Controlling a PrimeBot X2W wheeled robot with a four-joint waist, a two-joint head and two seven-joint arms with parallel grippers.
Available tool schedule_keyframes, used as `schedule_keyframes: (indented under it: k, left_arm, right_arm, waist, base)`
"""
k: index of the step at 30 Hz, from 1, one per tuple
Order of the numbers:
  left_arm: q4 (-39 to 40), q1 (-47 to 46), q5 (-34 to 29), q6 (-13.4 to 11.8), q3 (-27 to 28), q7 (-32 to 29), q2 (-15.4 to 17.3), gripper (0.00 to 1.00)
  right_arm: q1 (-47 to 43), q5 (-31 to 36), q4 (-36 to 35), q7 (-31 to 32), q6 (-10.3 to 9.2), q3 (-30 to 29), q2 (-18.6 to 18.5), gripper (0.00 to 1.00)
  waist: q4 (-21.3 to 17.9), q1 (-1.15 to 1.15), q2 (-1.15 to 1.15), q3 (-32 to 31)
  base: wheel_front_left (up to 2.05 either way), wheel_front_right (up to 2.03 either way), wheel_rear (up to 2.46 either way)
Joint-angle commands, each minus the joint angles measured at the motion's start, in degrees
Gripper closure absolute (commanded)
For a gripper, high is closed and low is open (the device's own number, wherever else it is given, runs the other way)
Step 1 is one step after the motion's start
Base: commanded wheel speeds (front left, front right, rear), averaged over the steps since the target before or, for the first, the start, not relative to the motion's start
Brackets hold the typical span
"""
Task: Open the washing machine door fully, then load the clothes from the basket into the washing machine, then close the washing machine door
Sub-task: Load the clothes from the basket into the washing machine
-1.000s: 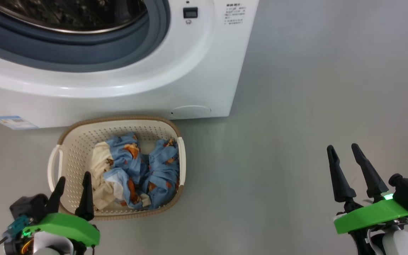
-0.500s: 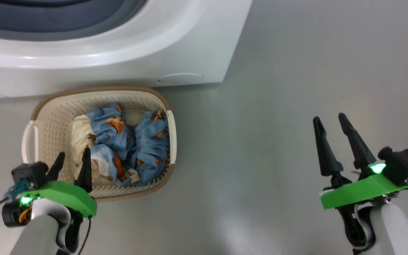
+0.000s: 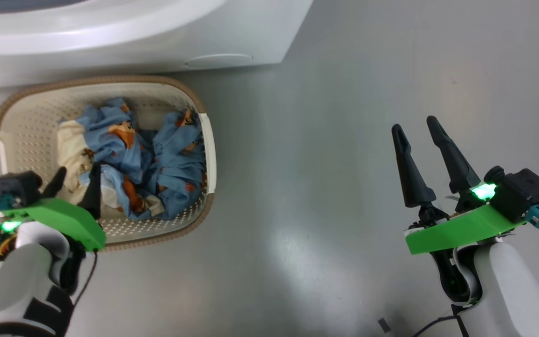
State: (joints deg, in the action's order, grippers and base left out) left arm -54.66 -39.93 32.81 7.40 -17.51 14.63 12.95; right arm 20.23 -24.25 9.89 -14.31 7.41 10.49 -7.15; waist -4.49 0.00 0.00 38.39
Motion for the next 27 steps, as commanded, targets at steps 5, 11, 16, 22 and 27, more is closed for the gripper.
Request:
schedule_keyframes:
  k: [5, 11, 16, 22, 27]
  left_arm:
    - [-4.31, -3.73, 1.9, 0.09, -0.98, 0.37, 4.15, 0.0]
    - [-8.8, -7.68, 4.19, 0.09, -4.93, 0.37, 5.91, 0.0]
    - [-10.88, -10.59, 6.09, 0.09, -8.09, 0.26, 7.23, 0.0]
    - [-12.22, -13.73, 8.14, 0.09, -11.56, -0.08, 9.04, 0.0]
    - [-13.71, -16.87, 9.51, 0.09, -14.31, -0.26, 10.34, 0.0]
  right_arm:
    - [0.43, 0.84, -2.15, -0.69, 0.08, 2.22, 0.56, 0.0]
    - [0.96, 1.1, -2.75, -0.69, 0.08, 2.78, 0.7, 0.0]
    - [1.34, 1.15, -3.09, -0.69, 0.08, 3.21, 0.84, 0.0]
    - [1.91, 1.22, -3.63, -0.69, 0.08, 3.94, 1.17, 0.0]
    - [2.44, 1.3, -4.24, -0.69, 0.08, 4.45, 1.42, 0.0]
  waist:
    - [-1.97, 0.0, 0.0, 4.12]
    - [-3.2, 0.0, 0.0, 6.75]
    - [-4.03, 0.0, 0.0, 8.38]
    - [-5.04, 0.0, 0.0, 10.13]
    - [-5.79, 0.0, 0.0, 11.81]
  base:
    - [0.0, 0.0, 0.0]
    - [0.0, 0.0, 0.0]
    - [0.0, 0.0, 0.0]
    - [0.0, 0.0, 0.0]
    - [0.0, 0.0, 0.0]
